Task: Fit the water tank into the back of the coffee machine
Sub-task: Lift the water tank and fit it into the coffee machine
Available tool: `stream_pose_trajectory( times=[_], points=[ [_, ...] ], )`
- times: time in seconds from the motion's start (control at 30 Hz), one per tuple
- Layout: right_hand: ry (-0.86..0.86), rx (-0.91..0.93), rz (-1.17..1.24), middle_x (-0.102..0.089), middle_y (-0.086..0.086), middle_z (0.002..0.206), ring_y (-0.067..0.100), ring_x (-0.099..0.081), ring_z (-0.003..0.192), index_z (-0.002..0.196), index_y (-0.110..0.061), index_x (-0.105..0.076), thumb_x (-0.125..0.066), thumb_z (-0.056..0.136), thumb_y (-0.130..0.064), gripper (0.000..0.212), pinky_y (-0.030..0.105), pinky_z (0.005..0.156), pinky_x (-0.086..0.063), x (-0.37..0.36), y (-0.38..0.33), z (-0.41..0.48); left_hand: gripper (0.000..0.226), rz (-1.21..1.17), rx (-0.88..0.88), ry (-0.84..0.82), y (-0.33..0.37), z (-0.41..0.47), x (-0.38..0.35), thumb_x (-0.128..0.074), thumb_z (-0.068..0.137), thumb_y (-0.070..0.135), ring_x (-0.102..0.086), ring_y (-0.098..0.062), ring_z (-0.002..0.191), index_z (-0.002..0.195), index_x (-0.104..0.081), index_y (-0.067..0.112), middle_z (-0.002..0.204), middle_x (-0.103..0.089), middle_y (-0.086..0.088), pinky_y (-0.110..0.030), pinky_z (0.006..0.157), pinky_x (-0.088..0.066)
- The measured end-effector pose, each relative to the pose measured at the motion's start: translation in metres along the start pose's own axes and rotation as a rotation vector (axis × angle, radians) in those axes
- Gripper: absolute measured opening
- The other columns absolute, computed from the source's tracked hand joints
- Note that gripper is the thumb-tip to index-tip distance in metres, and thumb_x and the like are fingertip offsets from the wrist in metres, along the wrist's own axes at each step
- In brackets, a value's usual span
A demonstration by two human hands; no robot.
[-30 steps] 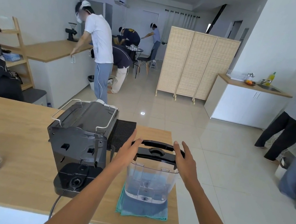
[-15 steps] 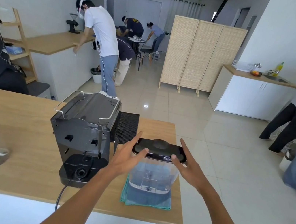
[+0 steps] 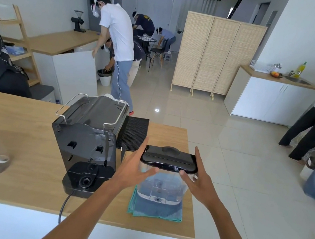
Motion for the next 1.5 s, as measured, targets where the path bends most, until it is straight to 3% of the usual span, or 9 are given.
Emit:
stream_pose_trajectory(
  times=[0.1,0.33,0.43,0.6,0.77,1.03,1.17,1.3,1.5],
  points=[
    [-0.043,0.006,-0.051,-0.039,-0.038,0.135,-0.005,-0.05,0.118,0.154,-0.045,0.001,-0.075,0.076,-0.044,0.109,0.02,0.098,-0.039,-0.001,0.011,0.001,0.119,0.002,-0.015,-0.029,-0.003,0.001,-0.003,-0.079,0.076,0.053,-0.063,-0.04,0.092,0.155,0.01,0.045,0.128,-0.055,-0.035,-0.051,0.072,-0.052],
    [-0.001,0.001,-0.018,-0.051,-0.019,0.138,0.009,-0.049,0.126,0.157,-0.037,-0.008,-0.084,0.075,-0.018,0.114,0.026,0.102,-0.039,0.0,0.028,0.008,0.126,-0.026,-0.019,-0.006,-0.01,0.007,-0.005,-0.087,0.071,0.042,-0.053,-0.044,0.115,0.153,0.008,0.051,0.148,-0.049,-0.015,-0.056,0.094,-0.048],
    [0.013,0.009,0.006,-0.053,-0.019,0.136,0.006,-0.052,0.124,0.157,-0.038,-0.011,-0.084,0.074,-0.018,0.112,0.023,0.101,-0.039,0.0,0.03,0.007,0.126,-0.062,-0.054,0.022,-0.01,0.004,-0.005,-0.087,0.07,0.043,-0.056,-0.011,0.077,0.151,0.008,0.057,0.153,-0.046,0.004,-0.035,0.084,-0.055],
    [0.036,0.076,0.044,-0.056,-0.022,0.131,-0.015,-0.054,0.113,0.153,-0.041,-0.016,-0.081,0.07,-0.031,0.106,0.002,0.084,-0.043,-0.002,0.007,0.002,0.127,-0.12,0.01,0.061,-0.019,-0.004,0.001,-0.088,0.069,0.041,-0.057,-0.048,0.084,0.149,0.009,0.06,0.111,-0.067,-0.02,-0.032,0.058,-0.044],
    [0.034,0.154,0.061,-0.058,-0.023,0.129,-0.009,-0.058,0.112,0.156,-0.036,-0.017,-0.08,0.069,-0.04,0.108,0.004,0.084,-0.044,0.0,-0.028,-0.002,0.121,-0.155,-0.024,0.123,-0.012,-0.02,0.029,-0.084,0.065,0.055,-0.031,-0.011,0.047,0.147,0.004,0.064,0.063,-0.051,-0.021,-0.028,0.048,-0.033],
    [0.067,0.214,0.079,-0.055,-0.048,0.116,0.011,-0.063,0.101,0.155,-0.043,-0.021,-0.084,0.067,-0.033,0.109,0.007,0.082,-0.047,-0.007,-0.075,-0.009,0.121,-0.243,-0.122,0.186,0.006,-0.044,0.096,-0.08,0.059,0.069,-0.055,-0.023,0.074,0.152,-0.003,0.058,0.093,-0.06,-0.004,-0.051,0.072,-0.056],
    [0.078,0.237,0.077,-0.053,-0.047,0.117,0.024,-0.061,0.11,0.155,-0.043,-0.018,-0.082,0.07,-0.032,0.107,0.024,0.094,-0.052,-0.024,-0.099,-0.013,0.12,-0.229,-0.159,0.231,0.005,-0.058,0.127,-0.079,0.061,0.069,-0.049,-0.017,0.085,0.152,-0.001,0.058,0.094,-0.05,0.0,-0.035,0.08,-0.044],
    [0.093,0.234,0.061,-0.055,-0.048,0.115,0.033,-0.061,0.112,0.157,-0.042,-0.012,-0.079,0.073,-0.035,0.108,0.04,0.097,-0.051,-0.047,-0.121,-0.011,0.119,-0.113,-0.156,0.303,0.002,-0.074,0.156,-0.084,0.07,0.048,-0.033,-0.006,0.056,0.155,0.0,0.05,0.062,-0.051,-0.009,-0.034,0.057,-0.047],
    [0.084,0.233,0.08,-0.059,0.013,0.13,0.053,-0.049,0.112,0.157,-0.04,-0.01,-0.078,0.073,-0.04,0.108,0.056,0.094,-0.046,-0.089,-0.152,-0.008,0.116,-0.113,-0.144,0.303,-0.026,-0.087,0.188,-0.078,0.072,0.052,-0.033,-0.009,0.056,0.155,0.004,0.049,0.061,-0.036,0.001,-0.024,0.052,-0.034]
  ],
)
Point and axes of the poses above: each hand's wrist, its own z-axis towards the middle knuckle, its own x-axis out of the back of the hand, y = z × x, the point moved 8 cm from there along z, towards the middle knuckle
